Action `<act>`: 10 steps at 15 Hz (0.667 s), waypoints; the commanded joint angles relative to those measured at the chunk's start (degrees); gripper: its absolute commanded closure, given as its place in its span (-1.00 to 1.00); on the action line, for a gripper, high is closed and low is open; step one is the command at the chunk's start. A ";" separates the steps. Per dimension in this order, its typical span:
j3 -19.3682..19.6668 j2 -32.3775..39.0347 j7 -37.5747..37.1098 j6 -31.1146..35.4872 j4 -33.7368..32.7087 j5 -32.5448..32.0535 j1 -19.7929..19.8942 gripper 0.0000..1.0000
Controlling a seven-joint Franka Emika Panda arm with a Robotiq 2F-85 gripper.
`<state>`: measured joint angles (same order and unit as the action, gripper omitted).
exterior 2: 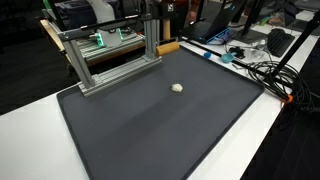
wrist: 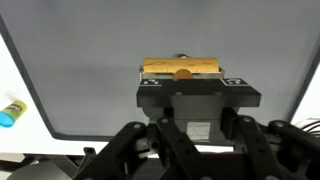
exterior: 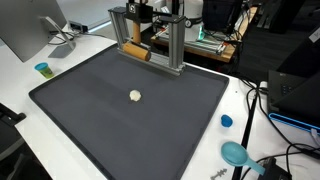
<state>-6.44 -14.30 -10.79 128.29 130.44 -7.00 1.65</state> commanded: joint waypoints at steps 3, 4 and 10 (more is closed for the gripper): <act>1.45 13.69 2.43 3.39 -10.11 0.57 -1.76 0.57; 1.70 16.04 2.66 3.12 -11.81 0.27 -1.74 0.57; 2.54 26.32 4.05 2.30 -19.24 0.48 -2.85 0.57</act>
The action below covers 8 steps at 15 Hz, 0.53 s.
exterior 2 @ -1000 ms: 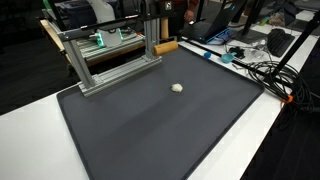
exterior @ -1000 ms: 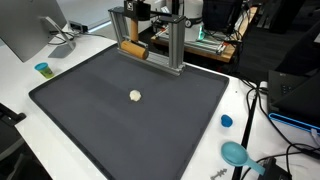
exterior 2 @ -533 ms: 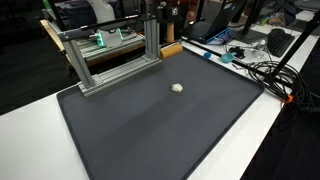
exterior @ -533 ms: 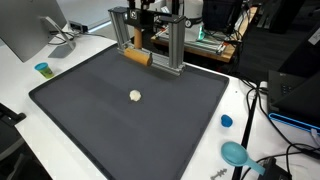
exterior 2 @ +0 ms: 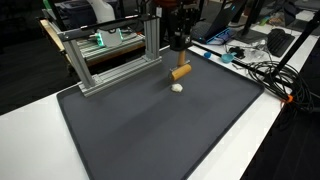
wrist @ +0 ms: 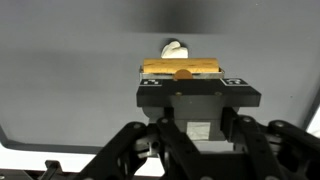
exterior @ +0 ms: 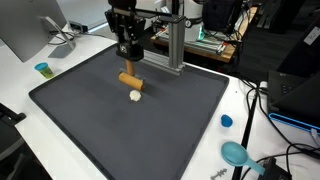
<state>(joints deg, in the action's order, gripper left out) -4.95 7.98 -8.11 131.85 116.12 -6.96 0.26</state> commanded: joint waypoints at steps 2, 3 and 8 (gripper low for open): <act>1.35 6.05 0.98 -1.26 -6.26 0.36 -1.82 0.57; 1.53 6.83 0.85 -1.51 -6.79 0.45 -1.96 0.57; 2.66 9.14 0.09 -2.85 -8.04 0.30 -2.44 0.57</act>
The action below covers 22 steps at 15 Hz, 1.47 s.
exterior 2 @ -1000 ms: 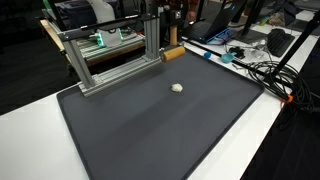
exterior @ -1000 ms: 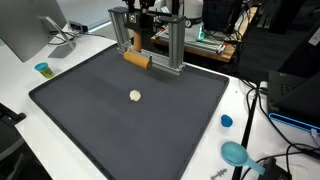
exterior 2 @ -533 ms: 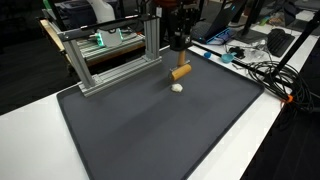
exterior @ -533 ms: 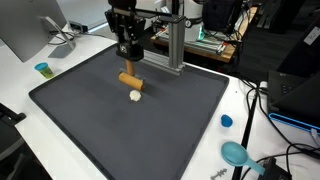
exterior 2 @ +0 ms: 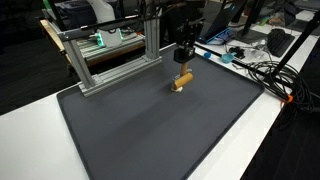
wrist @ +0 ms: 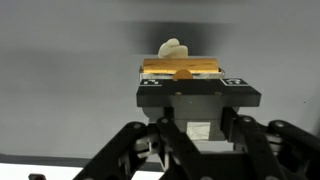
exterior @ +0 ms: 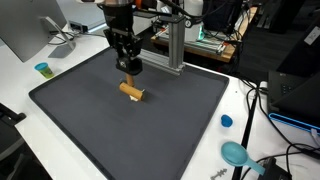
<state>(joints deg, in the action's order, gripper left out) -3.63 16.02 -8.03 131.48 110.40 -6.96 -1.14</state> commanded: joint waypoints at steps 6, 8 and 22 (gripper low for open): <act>1.68 4.03 -0.34 -4.51 -3.87 0.57 -1.37 0.57; 1.87 5.37 -1.33 -3.62 -4.65 0.41 -1.70 0.57; 2.45 6.90 -2.01 1.05 -3.66 0.92 -1.89 0.57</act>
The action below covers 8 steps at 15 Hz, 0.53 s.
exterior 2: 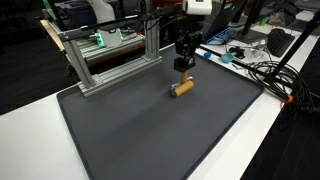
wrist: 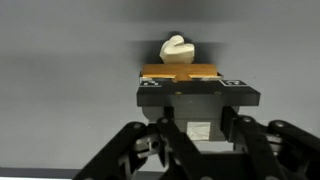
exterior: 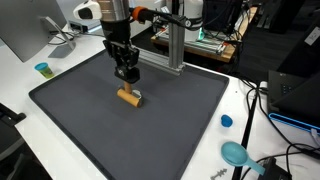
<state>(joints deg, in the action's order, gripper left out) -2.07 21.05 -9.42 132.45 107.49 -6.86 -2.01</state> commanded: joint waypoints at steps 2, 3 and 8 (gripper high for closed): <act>1.20 0.62 -1.48 2.64 0.00 0.71 -1.07 0.57; 1.51 -1.61 -1.94 3.70 1.29 0.27 -1.13 0.57; 1.67 -9.61 -0.54 3.64 6.03 -0.57 -0.99 0.57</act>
<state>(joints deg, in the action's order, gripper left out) -1.17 17.52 -10.21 136.43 109.25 -6.91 -2.20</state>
